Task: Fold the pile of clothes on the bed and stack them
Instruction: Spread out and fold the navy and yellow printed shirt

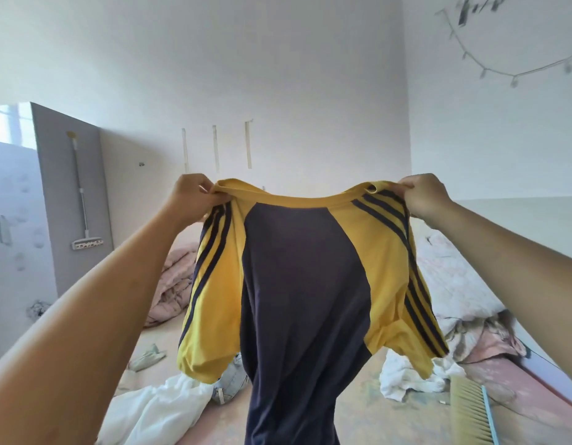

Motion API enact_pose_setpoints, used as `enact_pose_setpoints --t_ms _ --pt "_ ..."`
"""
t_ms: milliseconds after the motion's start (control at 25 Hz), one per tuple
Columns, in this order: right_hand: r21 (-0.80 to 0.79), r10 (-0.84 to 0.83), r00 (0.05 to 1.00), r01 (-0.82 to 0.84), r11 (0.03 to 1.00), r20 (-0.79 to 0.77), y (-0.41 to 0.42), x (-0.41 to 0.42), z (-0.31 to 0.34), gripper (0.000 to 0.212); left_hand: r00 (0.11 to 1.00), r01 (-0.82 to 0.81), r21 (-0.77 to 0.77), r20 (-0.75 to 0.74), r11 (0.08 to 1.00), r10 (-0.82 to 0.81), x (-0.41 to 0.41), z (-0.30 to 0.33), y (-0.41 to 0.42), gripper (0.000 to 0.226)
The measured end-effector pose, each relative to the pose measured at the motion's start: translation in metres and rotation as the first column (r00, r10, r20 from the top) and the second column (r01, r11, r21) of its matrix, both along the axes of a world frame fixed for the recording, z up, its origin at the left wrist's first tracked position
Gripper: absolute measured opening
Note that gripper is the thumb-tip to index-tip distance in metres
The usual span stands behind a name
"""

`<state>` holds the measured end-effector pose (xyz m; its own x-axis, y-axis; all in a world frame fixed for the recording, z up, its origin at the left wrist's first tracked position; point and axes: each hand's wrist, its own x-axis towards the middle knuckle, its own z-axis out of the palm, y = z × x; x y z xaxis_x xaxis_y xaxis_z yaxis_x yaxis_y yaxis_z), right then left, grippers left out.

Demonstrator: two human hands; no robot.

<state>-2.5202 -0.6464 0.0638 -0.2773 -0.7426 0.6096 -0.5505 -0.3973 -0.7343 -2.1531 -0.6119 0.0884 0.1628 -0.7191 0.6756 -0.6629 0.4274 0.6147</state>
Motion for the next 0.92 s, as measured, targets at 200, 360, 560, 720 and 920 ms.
enact_pose_setpoints --t_ms 200,360,560,720,920 --pt "0.036 0.115 0.952 -0.131 0.991 0.285 -0.002 0.008 0.009 0.023 0.997 -0.075 -0.05 -0.025 0.996 0.074 -0.002 0.011 0.01 0.028" --pt "-0.137 0.008 0.997 -0.019 0.99 -0.079 0.009 0.012 0.014 0.02 0.996 -0.08 -0.137 -0.061 0.987 0.072 -0.011 0.014 0.011 0.026" --pt "-0.251 -0.148 0.772 -0.015 0.968 -0.618 0.019 0.0 0.001 0.033 0.986 -0.149 -0.151 0.052 0.977 0.158 -0.004 0.016 0.015 0.035" --pt "-0.164 -0.056 0.802 -0.054 0.985 -0.594 0.011 -0.008 0.007 0.022 0.988 -0.08 -0.124 0.12 0.989 0.095 0.009 0.028 0.014 0.04" --pt "-0.067 0.173 0.886 -0.223 0.973 -0.43 0.017 -0.002 0.017 0.014 0.986 -0.022 -0.142 0.163 0.99 0.045 0.017 0.037 0.016 0.031"
